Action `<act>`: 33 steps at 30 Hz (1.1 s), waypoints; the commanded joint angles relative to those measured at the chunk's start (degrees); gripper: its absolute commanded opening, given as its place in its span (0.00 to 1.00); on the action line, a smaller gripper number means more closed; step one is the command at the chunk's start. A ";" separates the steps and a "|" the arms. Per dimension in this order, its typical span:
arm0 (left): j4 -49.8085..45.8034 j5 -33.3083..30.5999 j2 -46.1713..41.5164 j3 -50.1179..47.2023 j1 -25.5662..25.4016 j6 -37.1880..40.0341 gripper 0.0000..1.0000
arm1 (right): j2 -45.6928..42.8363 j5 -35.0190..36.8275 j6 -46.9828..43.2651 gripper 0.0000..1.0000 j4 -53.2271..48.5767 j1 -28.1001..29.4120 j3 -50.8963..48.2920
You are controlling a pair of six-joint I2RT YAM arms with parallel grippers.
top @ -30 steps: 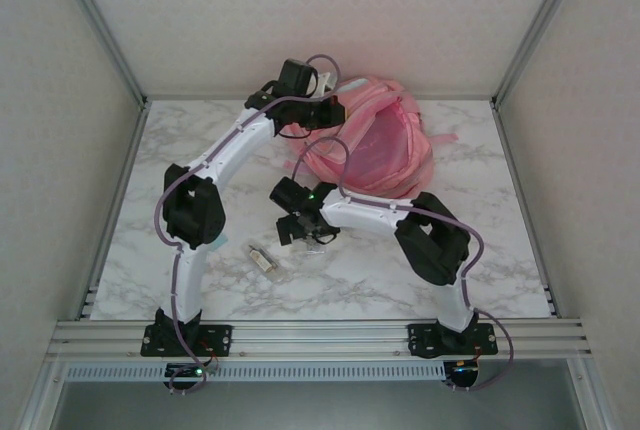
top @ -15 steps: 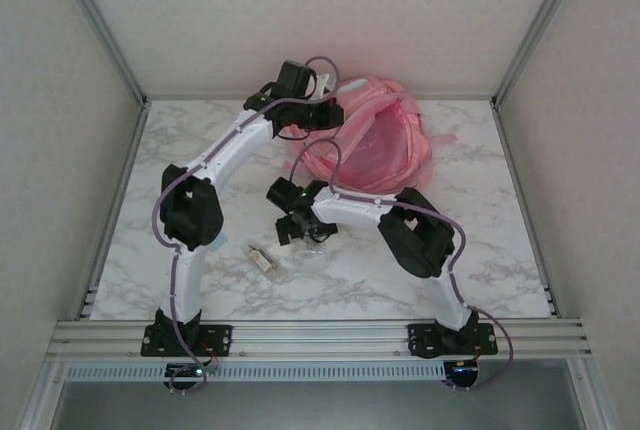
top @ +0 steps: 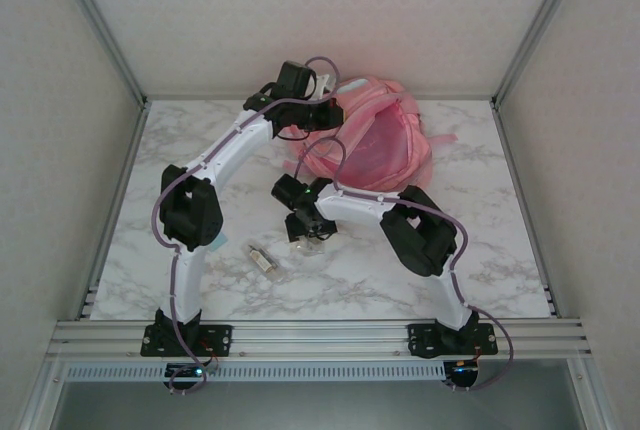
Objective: Pack the student bag
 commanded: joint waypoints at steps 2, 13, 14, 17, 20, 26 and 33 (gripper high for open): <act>0.80 -2.77 -4.65 -0.72 1.83 -0.39 0.00 | 0.84 -4.24 -0.23 0.60 0.98 0.00 -2.06; 1.66 -3.65 -4.30 -0.01 2.69 -1.10 0.00 | -8.17 -12.03 -2.30 0.40 0.98 -0.01 -3.89; 1.72 -3.72 -4.31 0.13 2.74 -1.19 0.00 | -9.03 -12.56 -2.42 0.38 0.99 -0.06 -4.11; 1.56 -3.99 -4.32 0.37 3.18 -1.23 0.00 | -11.36 -14.39 -2.64 0.33 1.63 -0.39 -5.53; 1.72 -4.26 -4.35 0.37 3.57 -1.38 0.00 | -13.83 -14.90 -2.55 0.28 2.90 -1.10 -7.69; 1.82 -4.20 -4.37 0.52 3.76 -1.72 0.00 | -15.74 -16.67 -1.56 0.00 4.86 -3.48 -11.39; 0.91 -5.24 -4.55 0.55 4.01 -0.89 0.00 | -21.00 -19.46 -3.46 0.00 4.50 -6.51 -13.20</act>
